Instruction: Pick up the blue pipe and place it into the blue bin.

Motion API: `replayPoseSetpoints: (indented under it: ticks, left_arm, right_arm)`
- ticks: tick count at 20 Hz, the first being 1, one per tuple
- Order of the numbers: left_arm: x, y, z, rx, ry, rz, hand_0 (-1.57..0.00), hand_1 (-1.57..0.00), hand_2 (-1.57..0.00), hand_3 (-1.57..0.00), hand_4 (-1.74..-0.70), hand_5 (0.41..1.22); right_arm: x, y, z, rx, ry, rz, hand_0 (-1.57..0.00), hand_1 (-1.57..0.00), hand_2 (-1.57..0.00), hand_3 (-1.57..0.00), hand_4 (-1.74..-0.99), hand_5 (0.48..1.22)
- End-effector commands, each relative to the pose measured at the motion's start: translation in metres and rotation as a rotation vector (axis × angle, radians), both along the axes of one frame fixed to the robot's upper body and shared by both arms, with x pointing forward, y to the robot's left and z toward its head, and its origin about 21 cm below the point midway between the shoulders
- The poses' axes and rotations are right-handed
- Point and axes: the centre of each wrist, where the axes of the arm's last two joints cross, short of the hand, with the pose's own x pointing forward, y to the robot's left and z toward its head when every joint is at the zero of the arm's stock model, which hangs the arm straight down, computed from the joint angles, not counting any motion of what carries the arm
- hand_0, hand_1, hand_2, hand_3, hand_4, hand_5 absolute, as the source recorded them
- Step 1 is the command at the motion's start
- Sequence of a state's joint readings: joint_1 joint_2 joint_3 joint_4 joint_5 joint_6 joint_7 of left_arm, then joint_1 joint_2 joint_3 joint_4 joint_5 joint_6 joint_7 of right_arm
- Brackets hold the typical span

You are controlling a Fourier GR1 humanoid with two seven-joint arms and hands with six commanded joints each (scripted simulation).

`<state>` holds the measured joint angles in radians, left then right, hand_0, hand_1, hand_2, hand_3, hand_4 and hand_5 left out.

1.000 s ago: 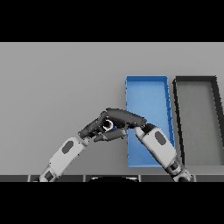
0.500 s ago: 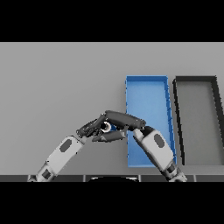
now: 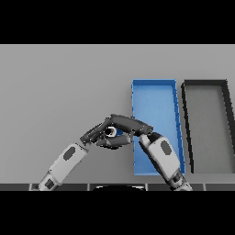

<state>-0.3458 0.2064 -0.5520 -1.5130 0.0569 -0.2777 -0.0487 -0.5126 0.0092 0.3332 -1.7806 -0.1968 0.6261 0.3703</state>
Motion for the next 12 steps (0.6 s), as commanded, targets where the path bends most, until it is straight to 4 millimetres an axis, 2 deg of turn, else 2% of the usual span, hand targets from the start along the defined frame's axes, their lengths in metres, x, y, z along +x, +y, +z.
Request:
replayPoseSetpoints:
  ticks: [1,3,5,9,12]
  left_arm:
    - [0.000,0.004,-0.002,0.017,0.032,0.012,-0.03,-0.03,-0.03,-0.01,-0.85,0.623]
    - [-0.001,0.006,0.000,0.035,0.064,0.037,-0.02,-0.02,-0.02,-0.01,-0.87,0.612]
    - [-0.003,0.008,-0.002,0.046,0.070,0.044,-0.01,-0.01,-0.01,0.00,-0.88,0.593]
    - [-0.006,0.004,-0.003,0.065,0.072,0.048,0.00,0.00,0.00,0.00,-0.87,0.535]
    - [-0.006,0.006,-0.004,0.069,0.080,0.044,0.00,0.00,0.00,0.00,-0.86,0.515]
  right_arm:
    - [0.002,-0.002,0.000,0.013,-0.003,-0.005,-1.57,-1.57,-1.57,-1.57,-1.488,1.220]
    - [0.001,0.000,0.003,0.041,0.003,0.003,-1.57,-1.57,-1.57,-1.57,-1.491,1.220]
    - [0.001,0.002,0.001,0.080,0.097,0.019,-1.57,-1.57,-1.57,-1.57,-1.492,1.221]
    - [0.005,-0.002,0.024,0.171,0.249,0.069,-1.57,-1.57,-1.57,-1.57,-1.494,1.221]
    - [0.013,-0.008,0.051,0.200,0.250,0.055,-1.57,-1.57,-1.57,-1.57,-1.492,1.221]
